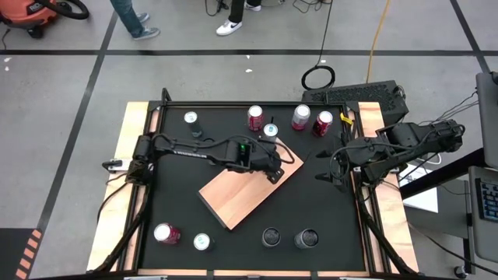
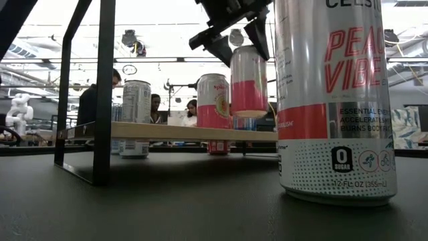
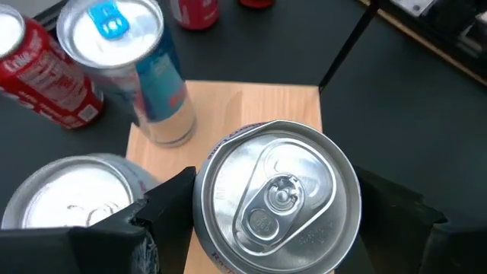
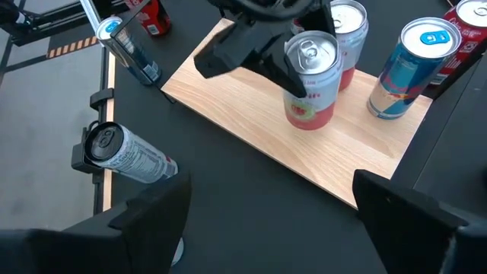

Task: Place canned beverage on shelf
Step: Put the bottom pink soda can on the shelf aligned with the other pink soda can

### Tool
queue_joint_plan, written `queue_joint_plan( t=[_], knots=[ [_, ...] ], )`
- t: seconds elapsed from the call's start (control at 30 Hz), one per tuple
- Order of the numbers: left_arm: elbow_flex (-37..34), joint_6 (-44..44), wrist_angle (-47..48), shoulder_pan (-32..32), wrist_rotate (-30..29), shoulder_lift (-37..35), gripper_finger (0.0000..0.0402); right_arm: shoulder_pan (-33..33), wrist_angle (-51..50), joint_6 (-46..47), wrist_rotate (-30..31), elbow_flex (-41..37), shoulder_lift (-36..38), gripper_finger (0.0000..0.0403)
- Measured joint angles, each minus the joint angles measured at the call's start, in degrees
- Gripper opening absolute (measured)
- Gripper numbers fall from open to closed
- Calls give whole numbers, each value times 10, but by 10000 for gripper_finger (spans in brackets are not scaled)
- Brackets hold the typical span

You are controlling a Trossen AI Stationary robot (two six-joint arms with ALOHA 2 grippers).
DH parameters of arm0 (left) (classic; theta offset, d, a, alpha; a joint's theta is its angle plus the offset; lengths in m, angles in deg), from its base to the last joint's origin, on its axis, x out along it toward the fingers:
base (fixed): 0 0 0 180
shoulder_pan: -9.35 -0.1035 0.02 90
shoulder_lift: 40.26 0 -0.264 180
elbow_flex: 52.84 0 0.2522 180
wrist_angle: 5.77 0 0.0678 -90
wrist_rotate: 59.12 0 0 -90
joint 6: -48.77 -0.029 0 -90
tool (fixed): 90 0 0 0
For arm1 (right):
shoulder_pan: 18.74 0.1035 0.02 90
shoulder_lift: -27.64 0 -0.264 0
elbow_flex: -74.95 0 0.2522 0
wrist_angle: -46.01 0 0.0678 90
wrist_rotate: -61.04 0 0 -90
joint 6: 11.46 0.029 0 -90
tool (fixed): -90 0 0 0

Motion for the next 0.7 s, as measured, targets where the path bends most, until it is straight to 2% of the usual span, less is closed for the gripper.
queue_joint_plan(
  t=[0.7],
  knots=[
    [0,20,12,1,-16,19,289,0,2,0,2,0,0,343]
  ],
)
